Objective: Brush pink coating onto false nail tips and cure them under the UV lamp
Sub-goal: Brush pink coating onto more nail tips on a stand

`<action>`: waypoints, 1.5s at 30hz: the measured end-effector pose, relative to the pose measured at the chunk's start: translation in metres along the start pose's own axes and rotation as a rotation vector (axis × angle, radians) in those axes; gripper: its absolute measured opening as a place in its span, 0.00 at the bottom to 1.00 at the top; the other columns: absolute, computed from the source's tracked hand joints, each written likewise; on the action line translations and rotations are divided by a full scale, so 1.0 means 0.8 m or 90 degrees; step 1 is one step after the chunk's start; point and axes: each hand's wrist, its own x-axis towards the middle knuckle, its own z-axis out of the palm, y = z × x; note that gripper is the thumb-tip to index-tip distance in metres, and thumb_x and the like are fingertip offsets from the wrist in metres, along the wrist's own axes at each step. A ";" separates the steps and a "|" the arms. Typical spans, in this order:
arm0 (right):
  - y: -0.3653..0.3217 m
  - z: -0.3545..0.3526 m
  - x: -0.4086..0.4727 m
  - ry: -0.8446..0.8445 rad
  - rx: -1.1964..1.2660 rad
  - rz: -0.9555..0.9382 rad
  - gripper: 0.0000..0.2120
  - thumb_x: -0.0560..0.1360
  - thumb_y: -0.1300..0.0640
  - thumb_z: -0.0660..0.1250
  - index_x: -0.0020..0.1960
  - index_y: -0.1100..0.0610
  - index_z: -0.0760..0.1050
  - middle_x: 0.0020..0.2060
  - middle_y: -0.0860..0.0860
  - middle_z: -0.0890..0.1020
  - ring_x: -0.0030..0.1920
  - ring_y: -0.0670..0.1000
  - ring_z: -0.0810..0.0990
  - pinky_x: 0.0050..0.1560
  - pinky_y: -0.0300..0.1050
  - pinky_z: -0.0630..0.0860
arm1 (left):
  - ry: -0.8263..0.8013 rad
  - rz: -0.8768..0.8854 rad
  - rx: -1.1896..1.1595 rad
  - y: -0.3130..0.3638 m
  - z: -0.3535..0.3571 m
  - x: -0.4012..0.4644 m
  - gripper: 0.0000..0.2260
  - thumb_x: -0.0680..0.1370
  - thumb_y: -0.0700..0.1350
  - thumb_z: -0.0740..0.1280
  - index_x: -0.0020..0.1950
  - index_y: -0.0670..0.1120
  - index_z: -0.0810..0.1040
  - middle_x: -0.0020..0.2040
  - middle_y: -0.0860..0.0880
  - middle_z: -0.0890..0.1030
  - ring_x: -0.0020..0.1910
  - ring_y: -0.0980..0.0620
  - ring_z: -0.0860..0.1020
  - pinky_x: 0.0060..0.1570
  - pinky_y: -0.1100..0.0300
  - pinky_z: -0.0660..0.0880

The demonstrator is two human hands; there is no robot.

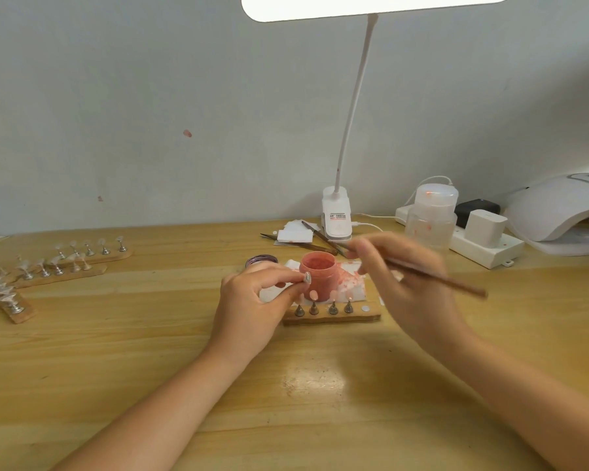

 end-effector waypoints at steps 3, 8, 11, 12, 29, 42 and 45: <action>-0.004 0.007 -0.017 -0.026 -0.033 -0.062 0.05 0.74 0.56 0.63 0.46 0.52 0.78 0.39 0.40 0.80 0.41 0.37 0.80 0.40 0.33 0.75 | -0.007 0.021 0.003 -0.004 0.001 0.000 0.11 0.67 0.35 0.73 0.44 0.49 0.82 0.38 0.52 0.81 0.41 0.59 0.78 0.50 0.57 0.74; -0.008 0.012 -0.026 -0.007 0.032 -0.018 0.19 0.77 0.52 0.57 0.34 0.58 0.79 0.30 0.43 0.80 0.33 0.42 0.78 0.33 0.41 0.75 | -0.002 0.014 -0.005 -0.004 0.003 -0.001 0.11 0.67 0.37 0.74 0.45 0.50 0.82 0.38 0.53 0.81 0.40 0.55 0.78 0.53 0.41 0.70; -0.007 0.017 -0.027 -0.014 -0.005 -0.038 0.19 0.77 0.54 0.56 0.37 0.60 0.80 0.33 0.44 0.81 0.36 0.43 0.80 0.36 0.42 0.76 | -0.007 0.014 -0.002 -0.006 0.003 -0.001 0.08 0.67 0.37 0.73 0.44 0.47 0.83 0.38 0.51 0.81 0.41 0.52 0.79 0.52 0.38 0.69; -0.006 0.018 -0.027 -0.020 -0.007 -0.030 0.19 0.77 0.53 0.56 0.38 0.59 0.81 0.34 0.44 0.81 0.37 0.43 0.80 0.37 0.42 0.77 | -0.010 0.015 -0.003 -0.006 0.003 -0.001 0.08 0.67 0.37 0.73 0.44 0.46 0.84 0.38 0.51 0.81 0.41 0.51 0.79 0.52 0.38 0.69; 0.001 0.019 -0.031 -0.013 -0.013 -0.027 0.19 0.77 0.52 0.56 0.37 0.59 0.81 0.33 0.41 0.80 0.35 0.41 0.79 0.37 0.33 0.74 | -0.018 0.016 0.017 -0.003 0.003 -0.002 0.08 0.68 0.38 0.73 0.44 0.48 0.84 0.40 0.55 0.81 0.44 0.52 0.79 0.52 0.38 0.68; -0.001 0.018 -0.029 -0.006 -0.020 -0.044 0.20 0.78 0.49 0.56 0.37 0.56 0.81 0.33 0.40 0.79 0.35 0.39 0.79 0.37 0.31 0.73 | -0.026 0.025 0.023 -0.002 0.003 -0.001 0.11 0.69 0.38 0.73 0.47 0.51 0.82 0.42 0.52 0.81 0.47 0.48 0.78 0.52 0.38 0.68; 0.001 0.018 -0.030 -0.020 -0.024 -0.029 0.20 0.77 0.48 0.57 0.36 0.57 0.81 0.32 0.41 0.80 0.34 0.39 0.79 0.37 0.31 0.73 | -0.025 0.030 0.027 -0.001 0.003 -0.001 0.11 0.69 0.38 0.73 0.47 0.51 0.82 0.41 0.51 0.81 0.47 0.48 0.77 0.52 0.38 0.68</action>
